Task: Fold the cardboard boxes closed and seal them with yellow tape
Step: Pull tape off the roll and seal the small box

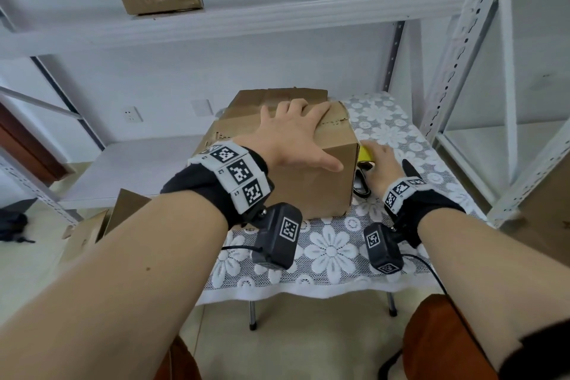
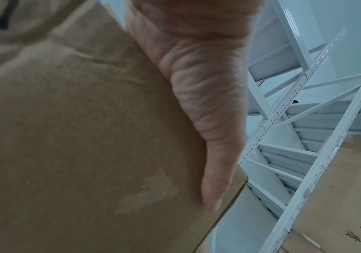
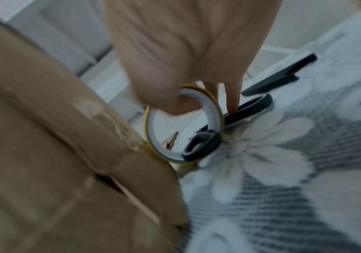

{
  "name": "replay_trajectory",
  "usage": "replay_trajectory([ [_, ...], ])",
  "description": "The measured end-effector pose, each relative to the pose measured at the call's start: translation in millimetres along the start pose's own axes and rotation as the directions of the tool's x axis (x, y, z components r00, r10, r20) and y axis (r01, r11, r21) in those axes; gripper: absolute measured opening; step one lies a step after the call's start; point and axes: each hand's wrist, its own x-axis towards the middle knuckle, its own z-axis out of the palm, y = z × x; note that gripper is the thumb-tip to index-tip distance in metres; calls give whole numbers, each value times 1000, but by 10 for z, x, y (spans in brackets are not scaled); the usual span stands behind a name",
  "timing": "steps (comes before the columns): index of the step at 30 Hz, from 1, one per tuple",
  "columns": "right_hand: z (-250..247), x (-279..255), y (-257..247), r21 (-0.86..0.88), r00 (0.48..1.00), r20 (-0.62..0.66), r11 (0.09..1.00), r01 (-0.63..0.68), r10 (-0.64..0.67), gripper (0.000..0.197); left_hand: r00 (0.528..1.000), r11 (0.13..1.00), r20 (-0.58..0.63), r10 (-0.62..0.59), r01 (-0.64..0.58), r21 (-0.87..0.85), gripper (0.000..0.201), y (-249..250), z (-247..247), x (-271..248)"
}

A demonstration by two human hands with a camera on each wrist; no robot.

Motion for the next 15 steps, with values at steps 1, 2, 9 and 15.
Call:
replay_trajectory([
  [1, -15, -8, 36, -43, 999, -36, 999, -8, 7, 63, 1000, 1000, 1, -1, 1, 0, 112, 1, -2, 2],
  [2, -38, -20, 60, -43, 997, -78, 999, -22, 19, 60, 1000, 1000, 2, -2, 2, 0, 112, 3, -2, 6],
  [9, -297, -38, 27, 88, 965, -18, 962, -259, 261, 25, 1000, 1000, -8, -2, 2, -4, 113, 6, -2, -1],
  [15, -491, -142, -90, 535, 887, 273, 708, -462, 373, 31, 999, 999, -44, 5, -8, -51, 113, 12, -87, -68],
])
